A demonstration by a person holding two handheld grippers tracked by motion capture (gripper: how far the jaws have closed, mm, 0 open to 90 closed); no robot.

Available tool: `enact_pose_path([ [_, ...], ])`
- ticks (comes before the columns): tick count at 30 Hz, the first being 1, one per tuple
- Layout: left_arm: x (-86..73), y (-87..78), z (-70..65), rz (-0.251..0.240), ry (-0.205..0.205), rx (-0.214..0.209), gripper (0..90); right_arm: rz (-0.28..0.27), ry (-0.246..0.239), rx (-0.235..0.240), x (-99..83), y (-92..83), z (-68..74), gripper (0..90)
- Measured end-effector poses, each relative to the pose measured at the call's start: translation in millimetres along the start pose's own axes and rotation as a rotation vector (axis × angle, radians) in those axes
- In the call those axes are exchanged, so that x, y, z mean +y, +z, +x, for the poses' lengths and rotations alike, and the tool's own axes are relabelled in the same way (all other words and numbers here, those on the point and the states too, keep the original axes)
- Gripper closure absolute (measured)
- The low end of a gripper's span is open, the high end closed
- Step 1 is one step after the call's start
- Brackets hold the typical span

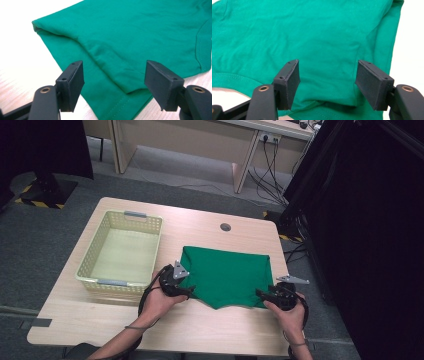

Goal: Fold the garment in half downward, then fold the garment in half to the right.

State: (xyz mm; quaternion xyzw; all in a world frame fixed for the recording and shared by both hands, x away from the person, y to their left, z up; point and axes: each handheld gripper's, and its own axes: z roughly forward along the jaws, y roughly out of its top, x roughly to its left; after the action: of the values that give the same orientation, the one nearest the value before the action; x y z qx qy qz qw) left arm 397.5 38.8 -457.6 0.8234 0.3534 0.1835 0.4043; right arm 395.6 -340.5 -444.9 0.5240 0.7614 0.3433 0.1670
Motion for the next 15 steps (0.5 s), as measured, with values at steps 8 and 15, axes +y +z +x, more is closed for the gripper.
enact_pose_path([
  [8,3.1,0.2,0.3,-0.001,0.007,0.004,32.0,-0.008,0.001,0.0,2.4,-3.1,1.2,35.9],
  [15,3.5,2.4,4.0,0.002,-0.005,0.01,32.1,-0.005,0.004,-0.001,1.8,-1.6,0.8,35.8],
])
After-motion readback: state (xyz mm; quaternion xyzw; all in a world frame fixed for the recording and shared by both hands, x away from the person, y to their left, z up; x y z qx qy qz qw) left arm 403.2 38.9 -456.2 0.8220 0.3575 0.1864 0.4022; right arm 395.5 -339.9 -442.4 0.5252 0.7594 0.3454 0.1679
